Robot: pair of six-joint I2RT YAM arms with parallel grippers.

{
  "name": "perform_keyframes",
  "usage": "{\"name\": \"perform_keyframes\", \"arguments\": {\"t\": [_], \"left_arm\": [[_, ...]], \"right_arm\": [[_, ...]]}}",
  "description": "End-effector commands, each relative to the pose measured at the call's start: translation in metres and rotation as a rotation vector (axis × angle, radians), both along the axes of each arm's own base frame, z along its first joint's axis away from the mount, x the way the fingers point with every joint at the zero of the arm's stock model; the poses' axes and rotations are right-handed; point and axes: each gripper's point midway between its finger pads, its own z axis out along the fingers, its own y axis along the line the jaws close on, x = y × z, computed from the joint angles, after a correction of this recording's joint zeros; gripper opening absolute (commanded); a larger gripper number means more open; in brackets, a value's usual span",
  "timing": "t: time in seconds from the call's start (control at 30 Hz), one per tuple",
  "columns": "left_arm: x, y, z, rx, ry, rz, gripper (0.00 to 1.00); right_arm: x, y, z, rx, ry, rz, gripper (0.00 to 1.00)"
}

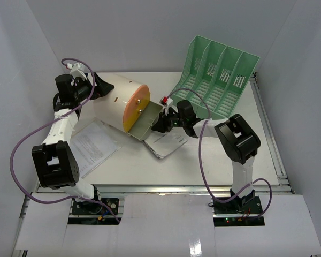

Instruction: Organize the desk

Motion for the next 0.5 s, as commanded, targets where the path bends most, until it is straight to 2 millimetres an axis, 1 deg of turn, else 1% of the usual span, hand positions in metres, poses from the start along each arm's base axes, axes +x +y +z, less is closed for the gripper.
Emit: {"name": "perform_keyframes", "arguments": {"t": [0.0, 0.07, 0.13, 0.2, 0.23, 0.33, 0.37, 0.47], "left_arm": [[0.001, 0.006, 0.009, 0.028, -0.026, 0.025, 0.98], [0.001, 0.007, 0.011, 0.031, -0.029, 0.030, 0.98], [0.002, 0.009, 0.018, 0.037, -0.046, 0.040, 0.98], [0.001, 0.012, 0.029, 0.051, -0.073, 0.059, 0.98], [0.001, 0.015, 0.037, 0.063, -0.094, 0.079, 0.98], [-0.003, 0.026, 0.061, 0.097, -0.157, 0.154, 0.98], [-0.004, 0.033, 0.076, 0.114, -0.203, 0.200, 0.98], [-0.012, 0.049, 0.109, 0.145, -0.294, 0.309, 0.98]], "right_arm": [[-0.008, -0.018, 0.017, 0.005, -0.091, 0.023, 0.19], [-0.010, -0.021, 0.018, -0.002, -0.101, 0.029, 0.28], [-0.013, -0.020, 0.020, -0.005, -0.102, 0.056, 0.51], [-0.011, -0.018, 0.024, -0.023, -0.117, 0.079, 0.65], [-0.008, -0.017, 0.030, -0.029, -0.150, 0.091, 0.71], [-0.006, -0.029, 0.042, -0.083, -0.210, 0.091, 0.83], [-0.005, -0.035, 0.048, -0.107, -0.239, 0.090, 0.86], [-0.006, -0.056, 0.057, -0.187, -0.298, 0.085, 0.89]]}}
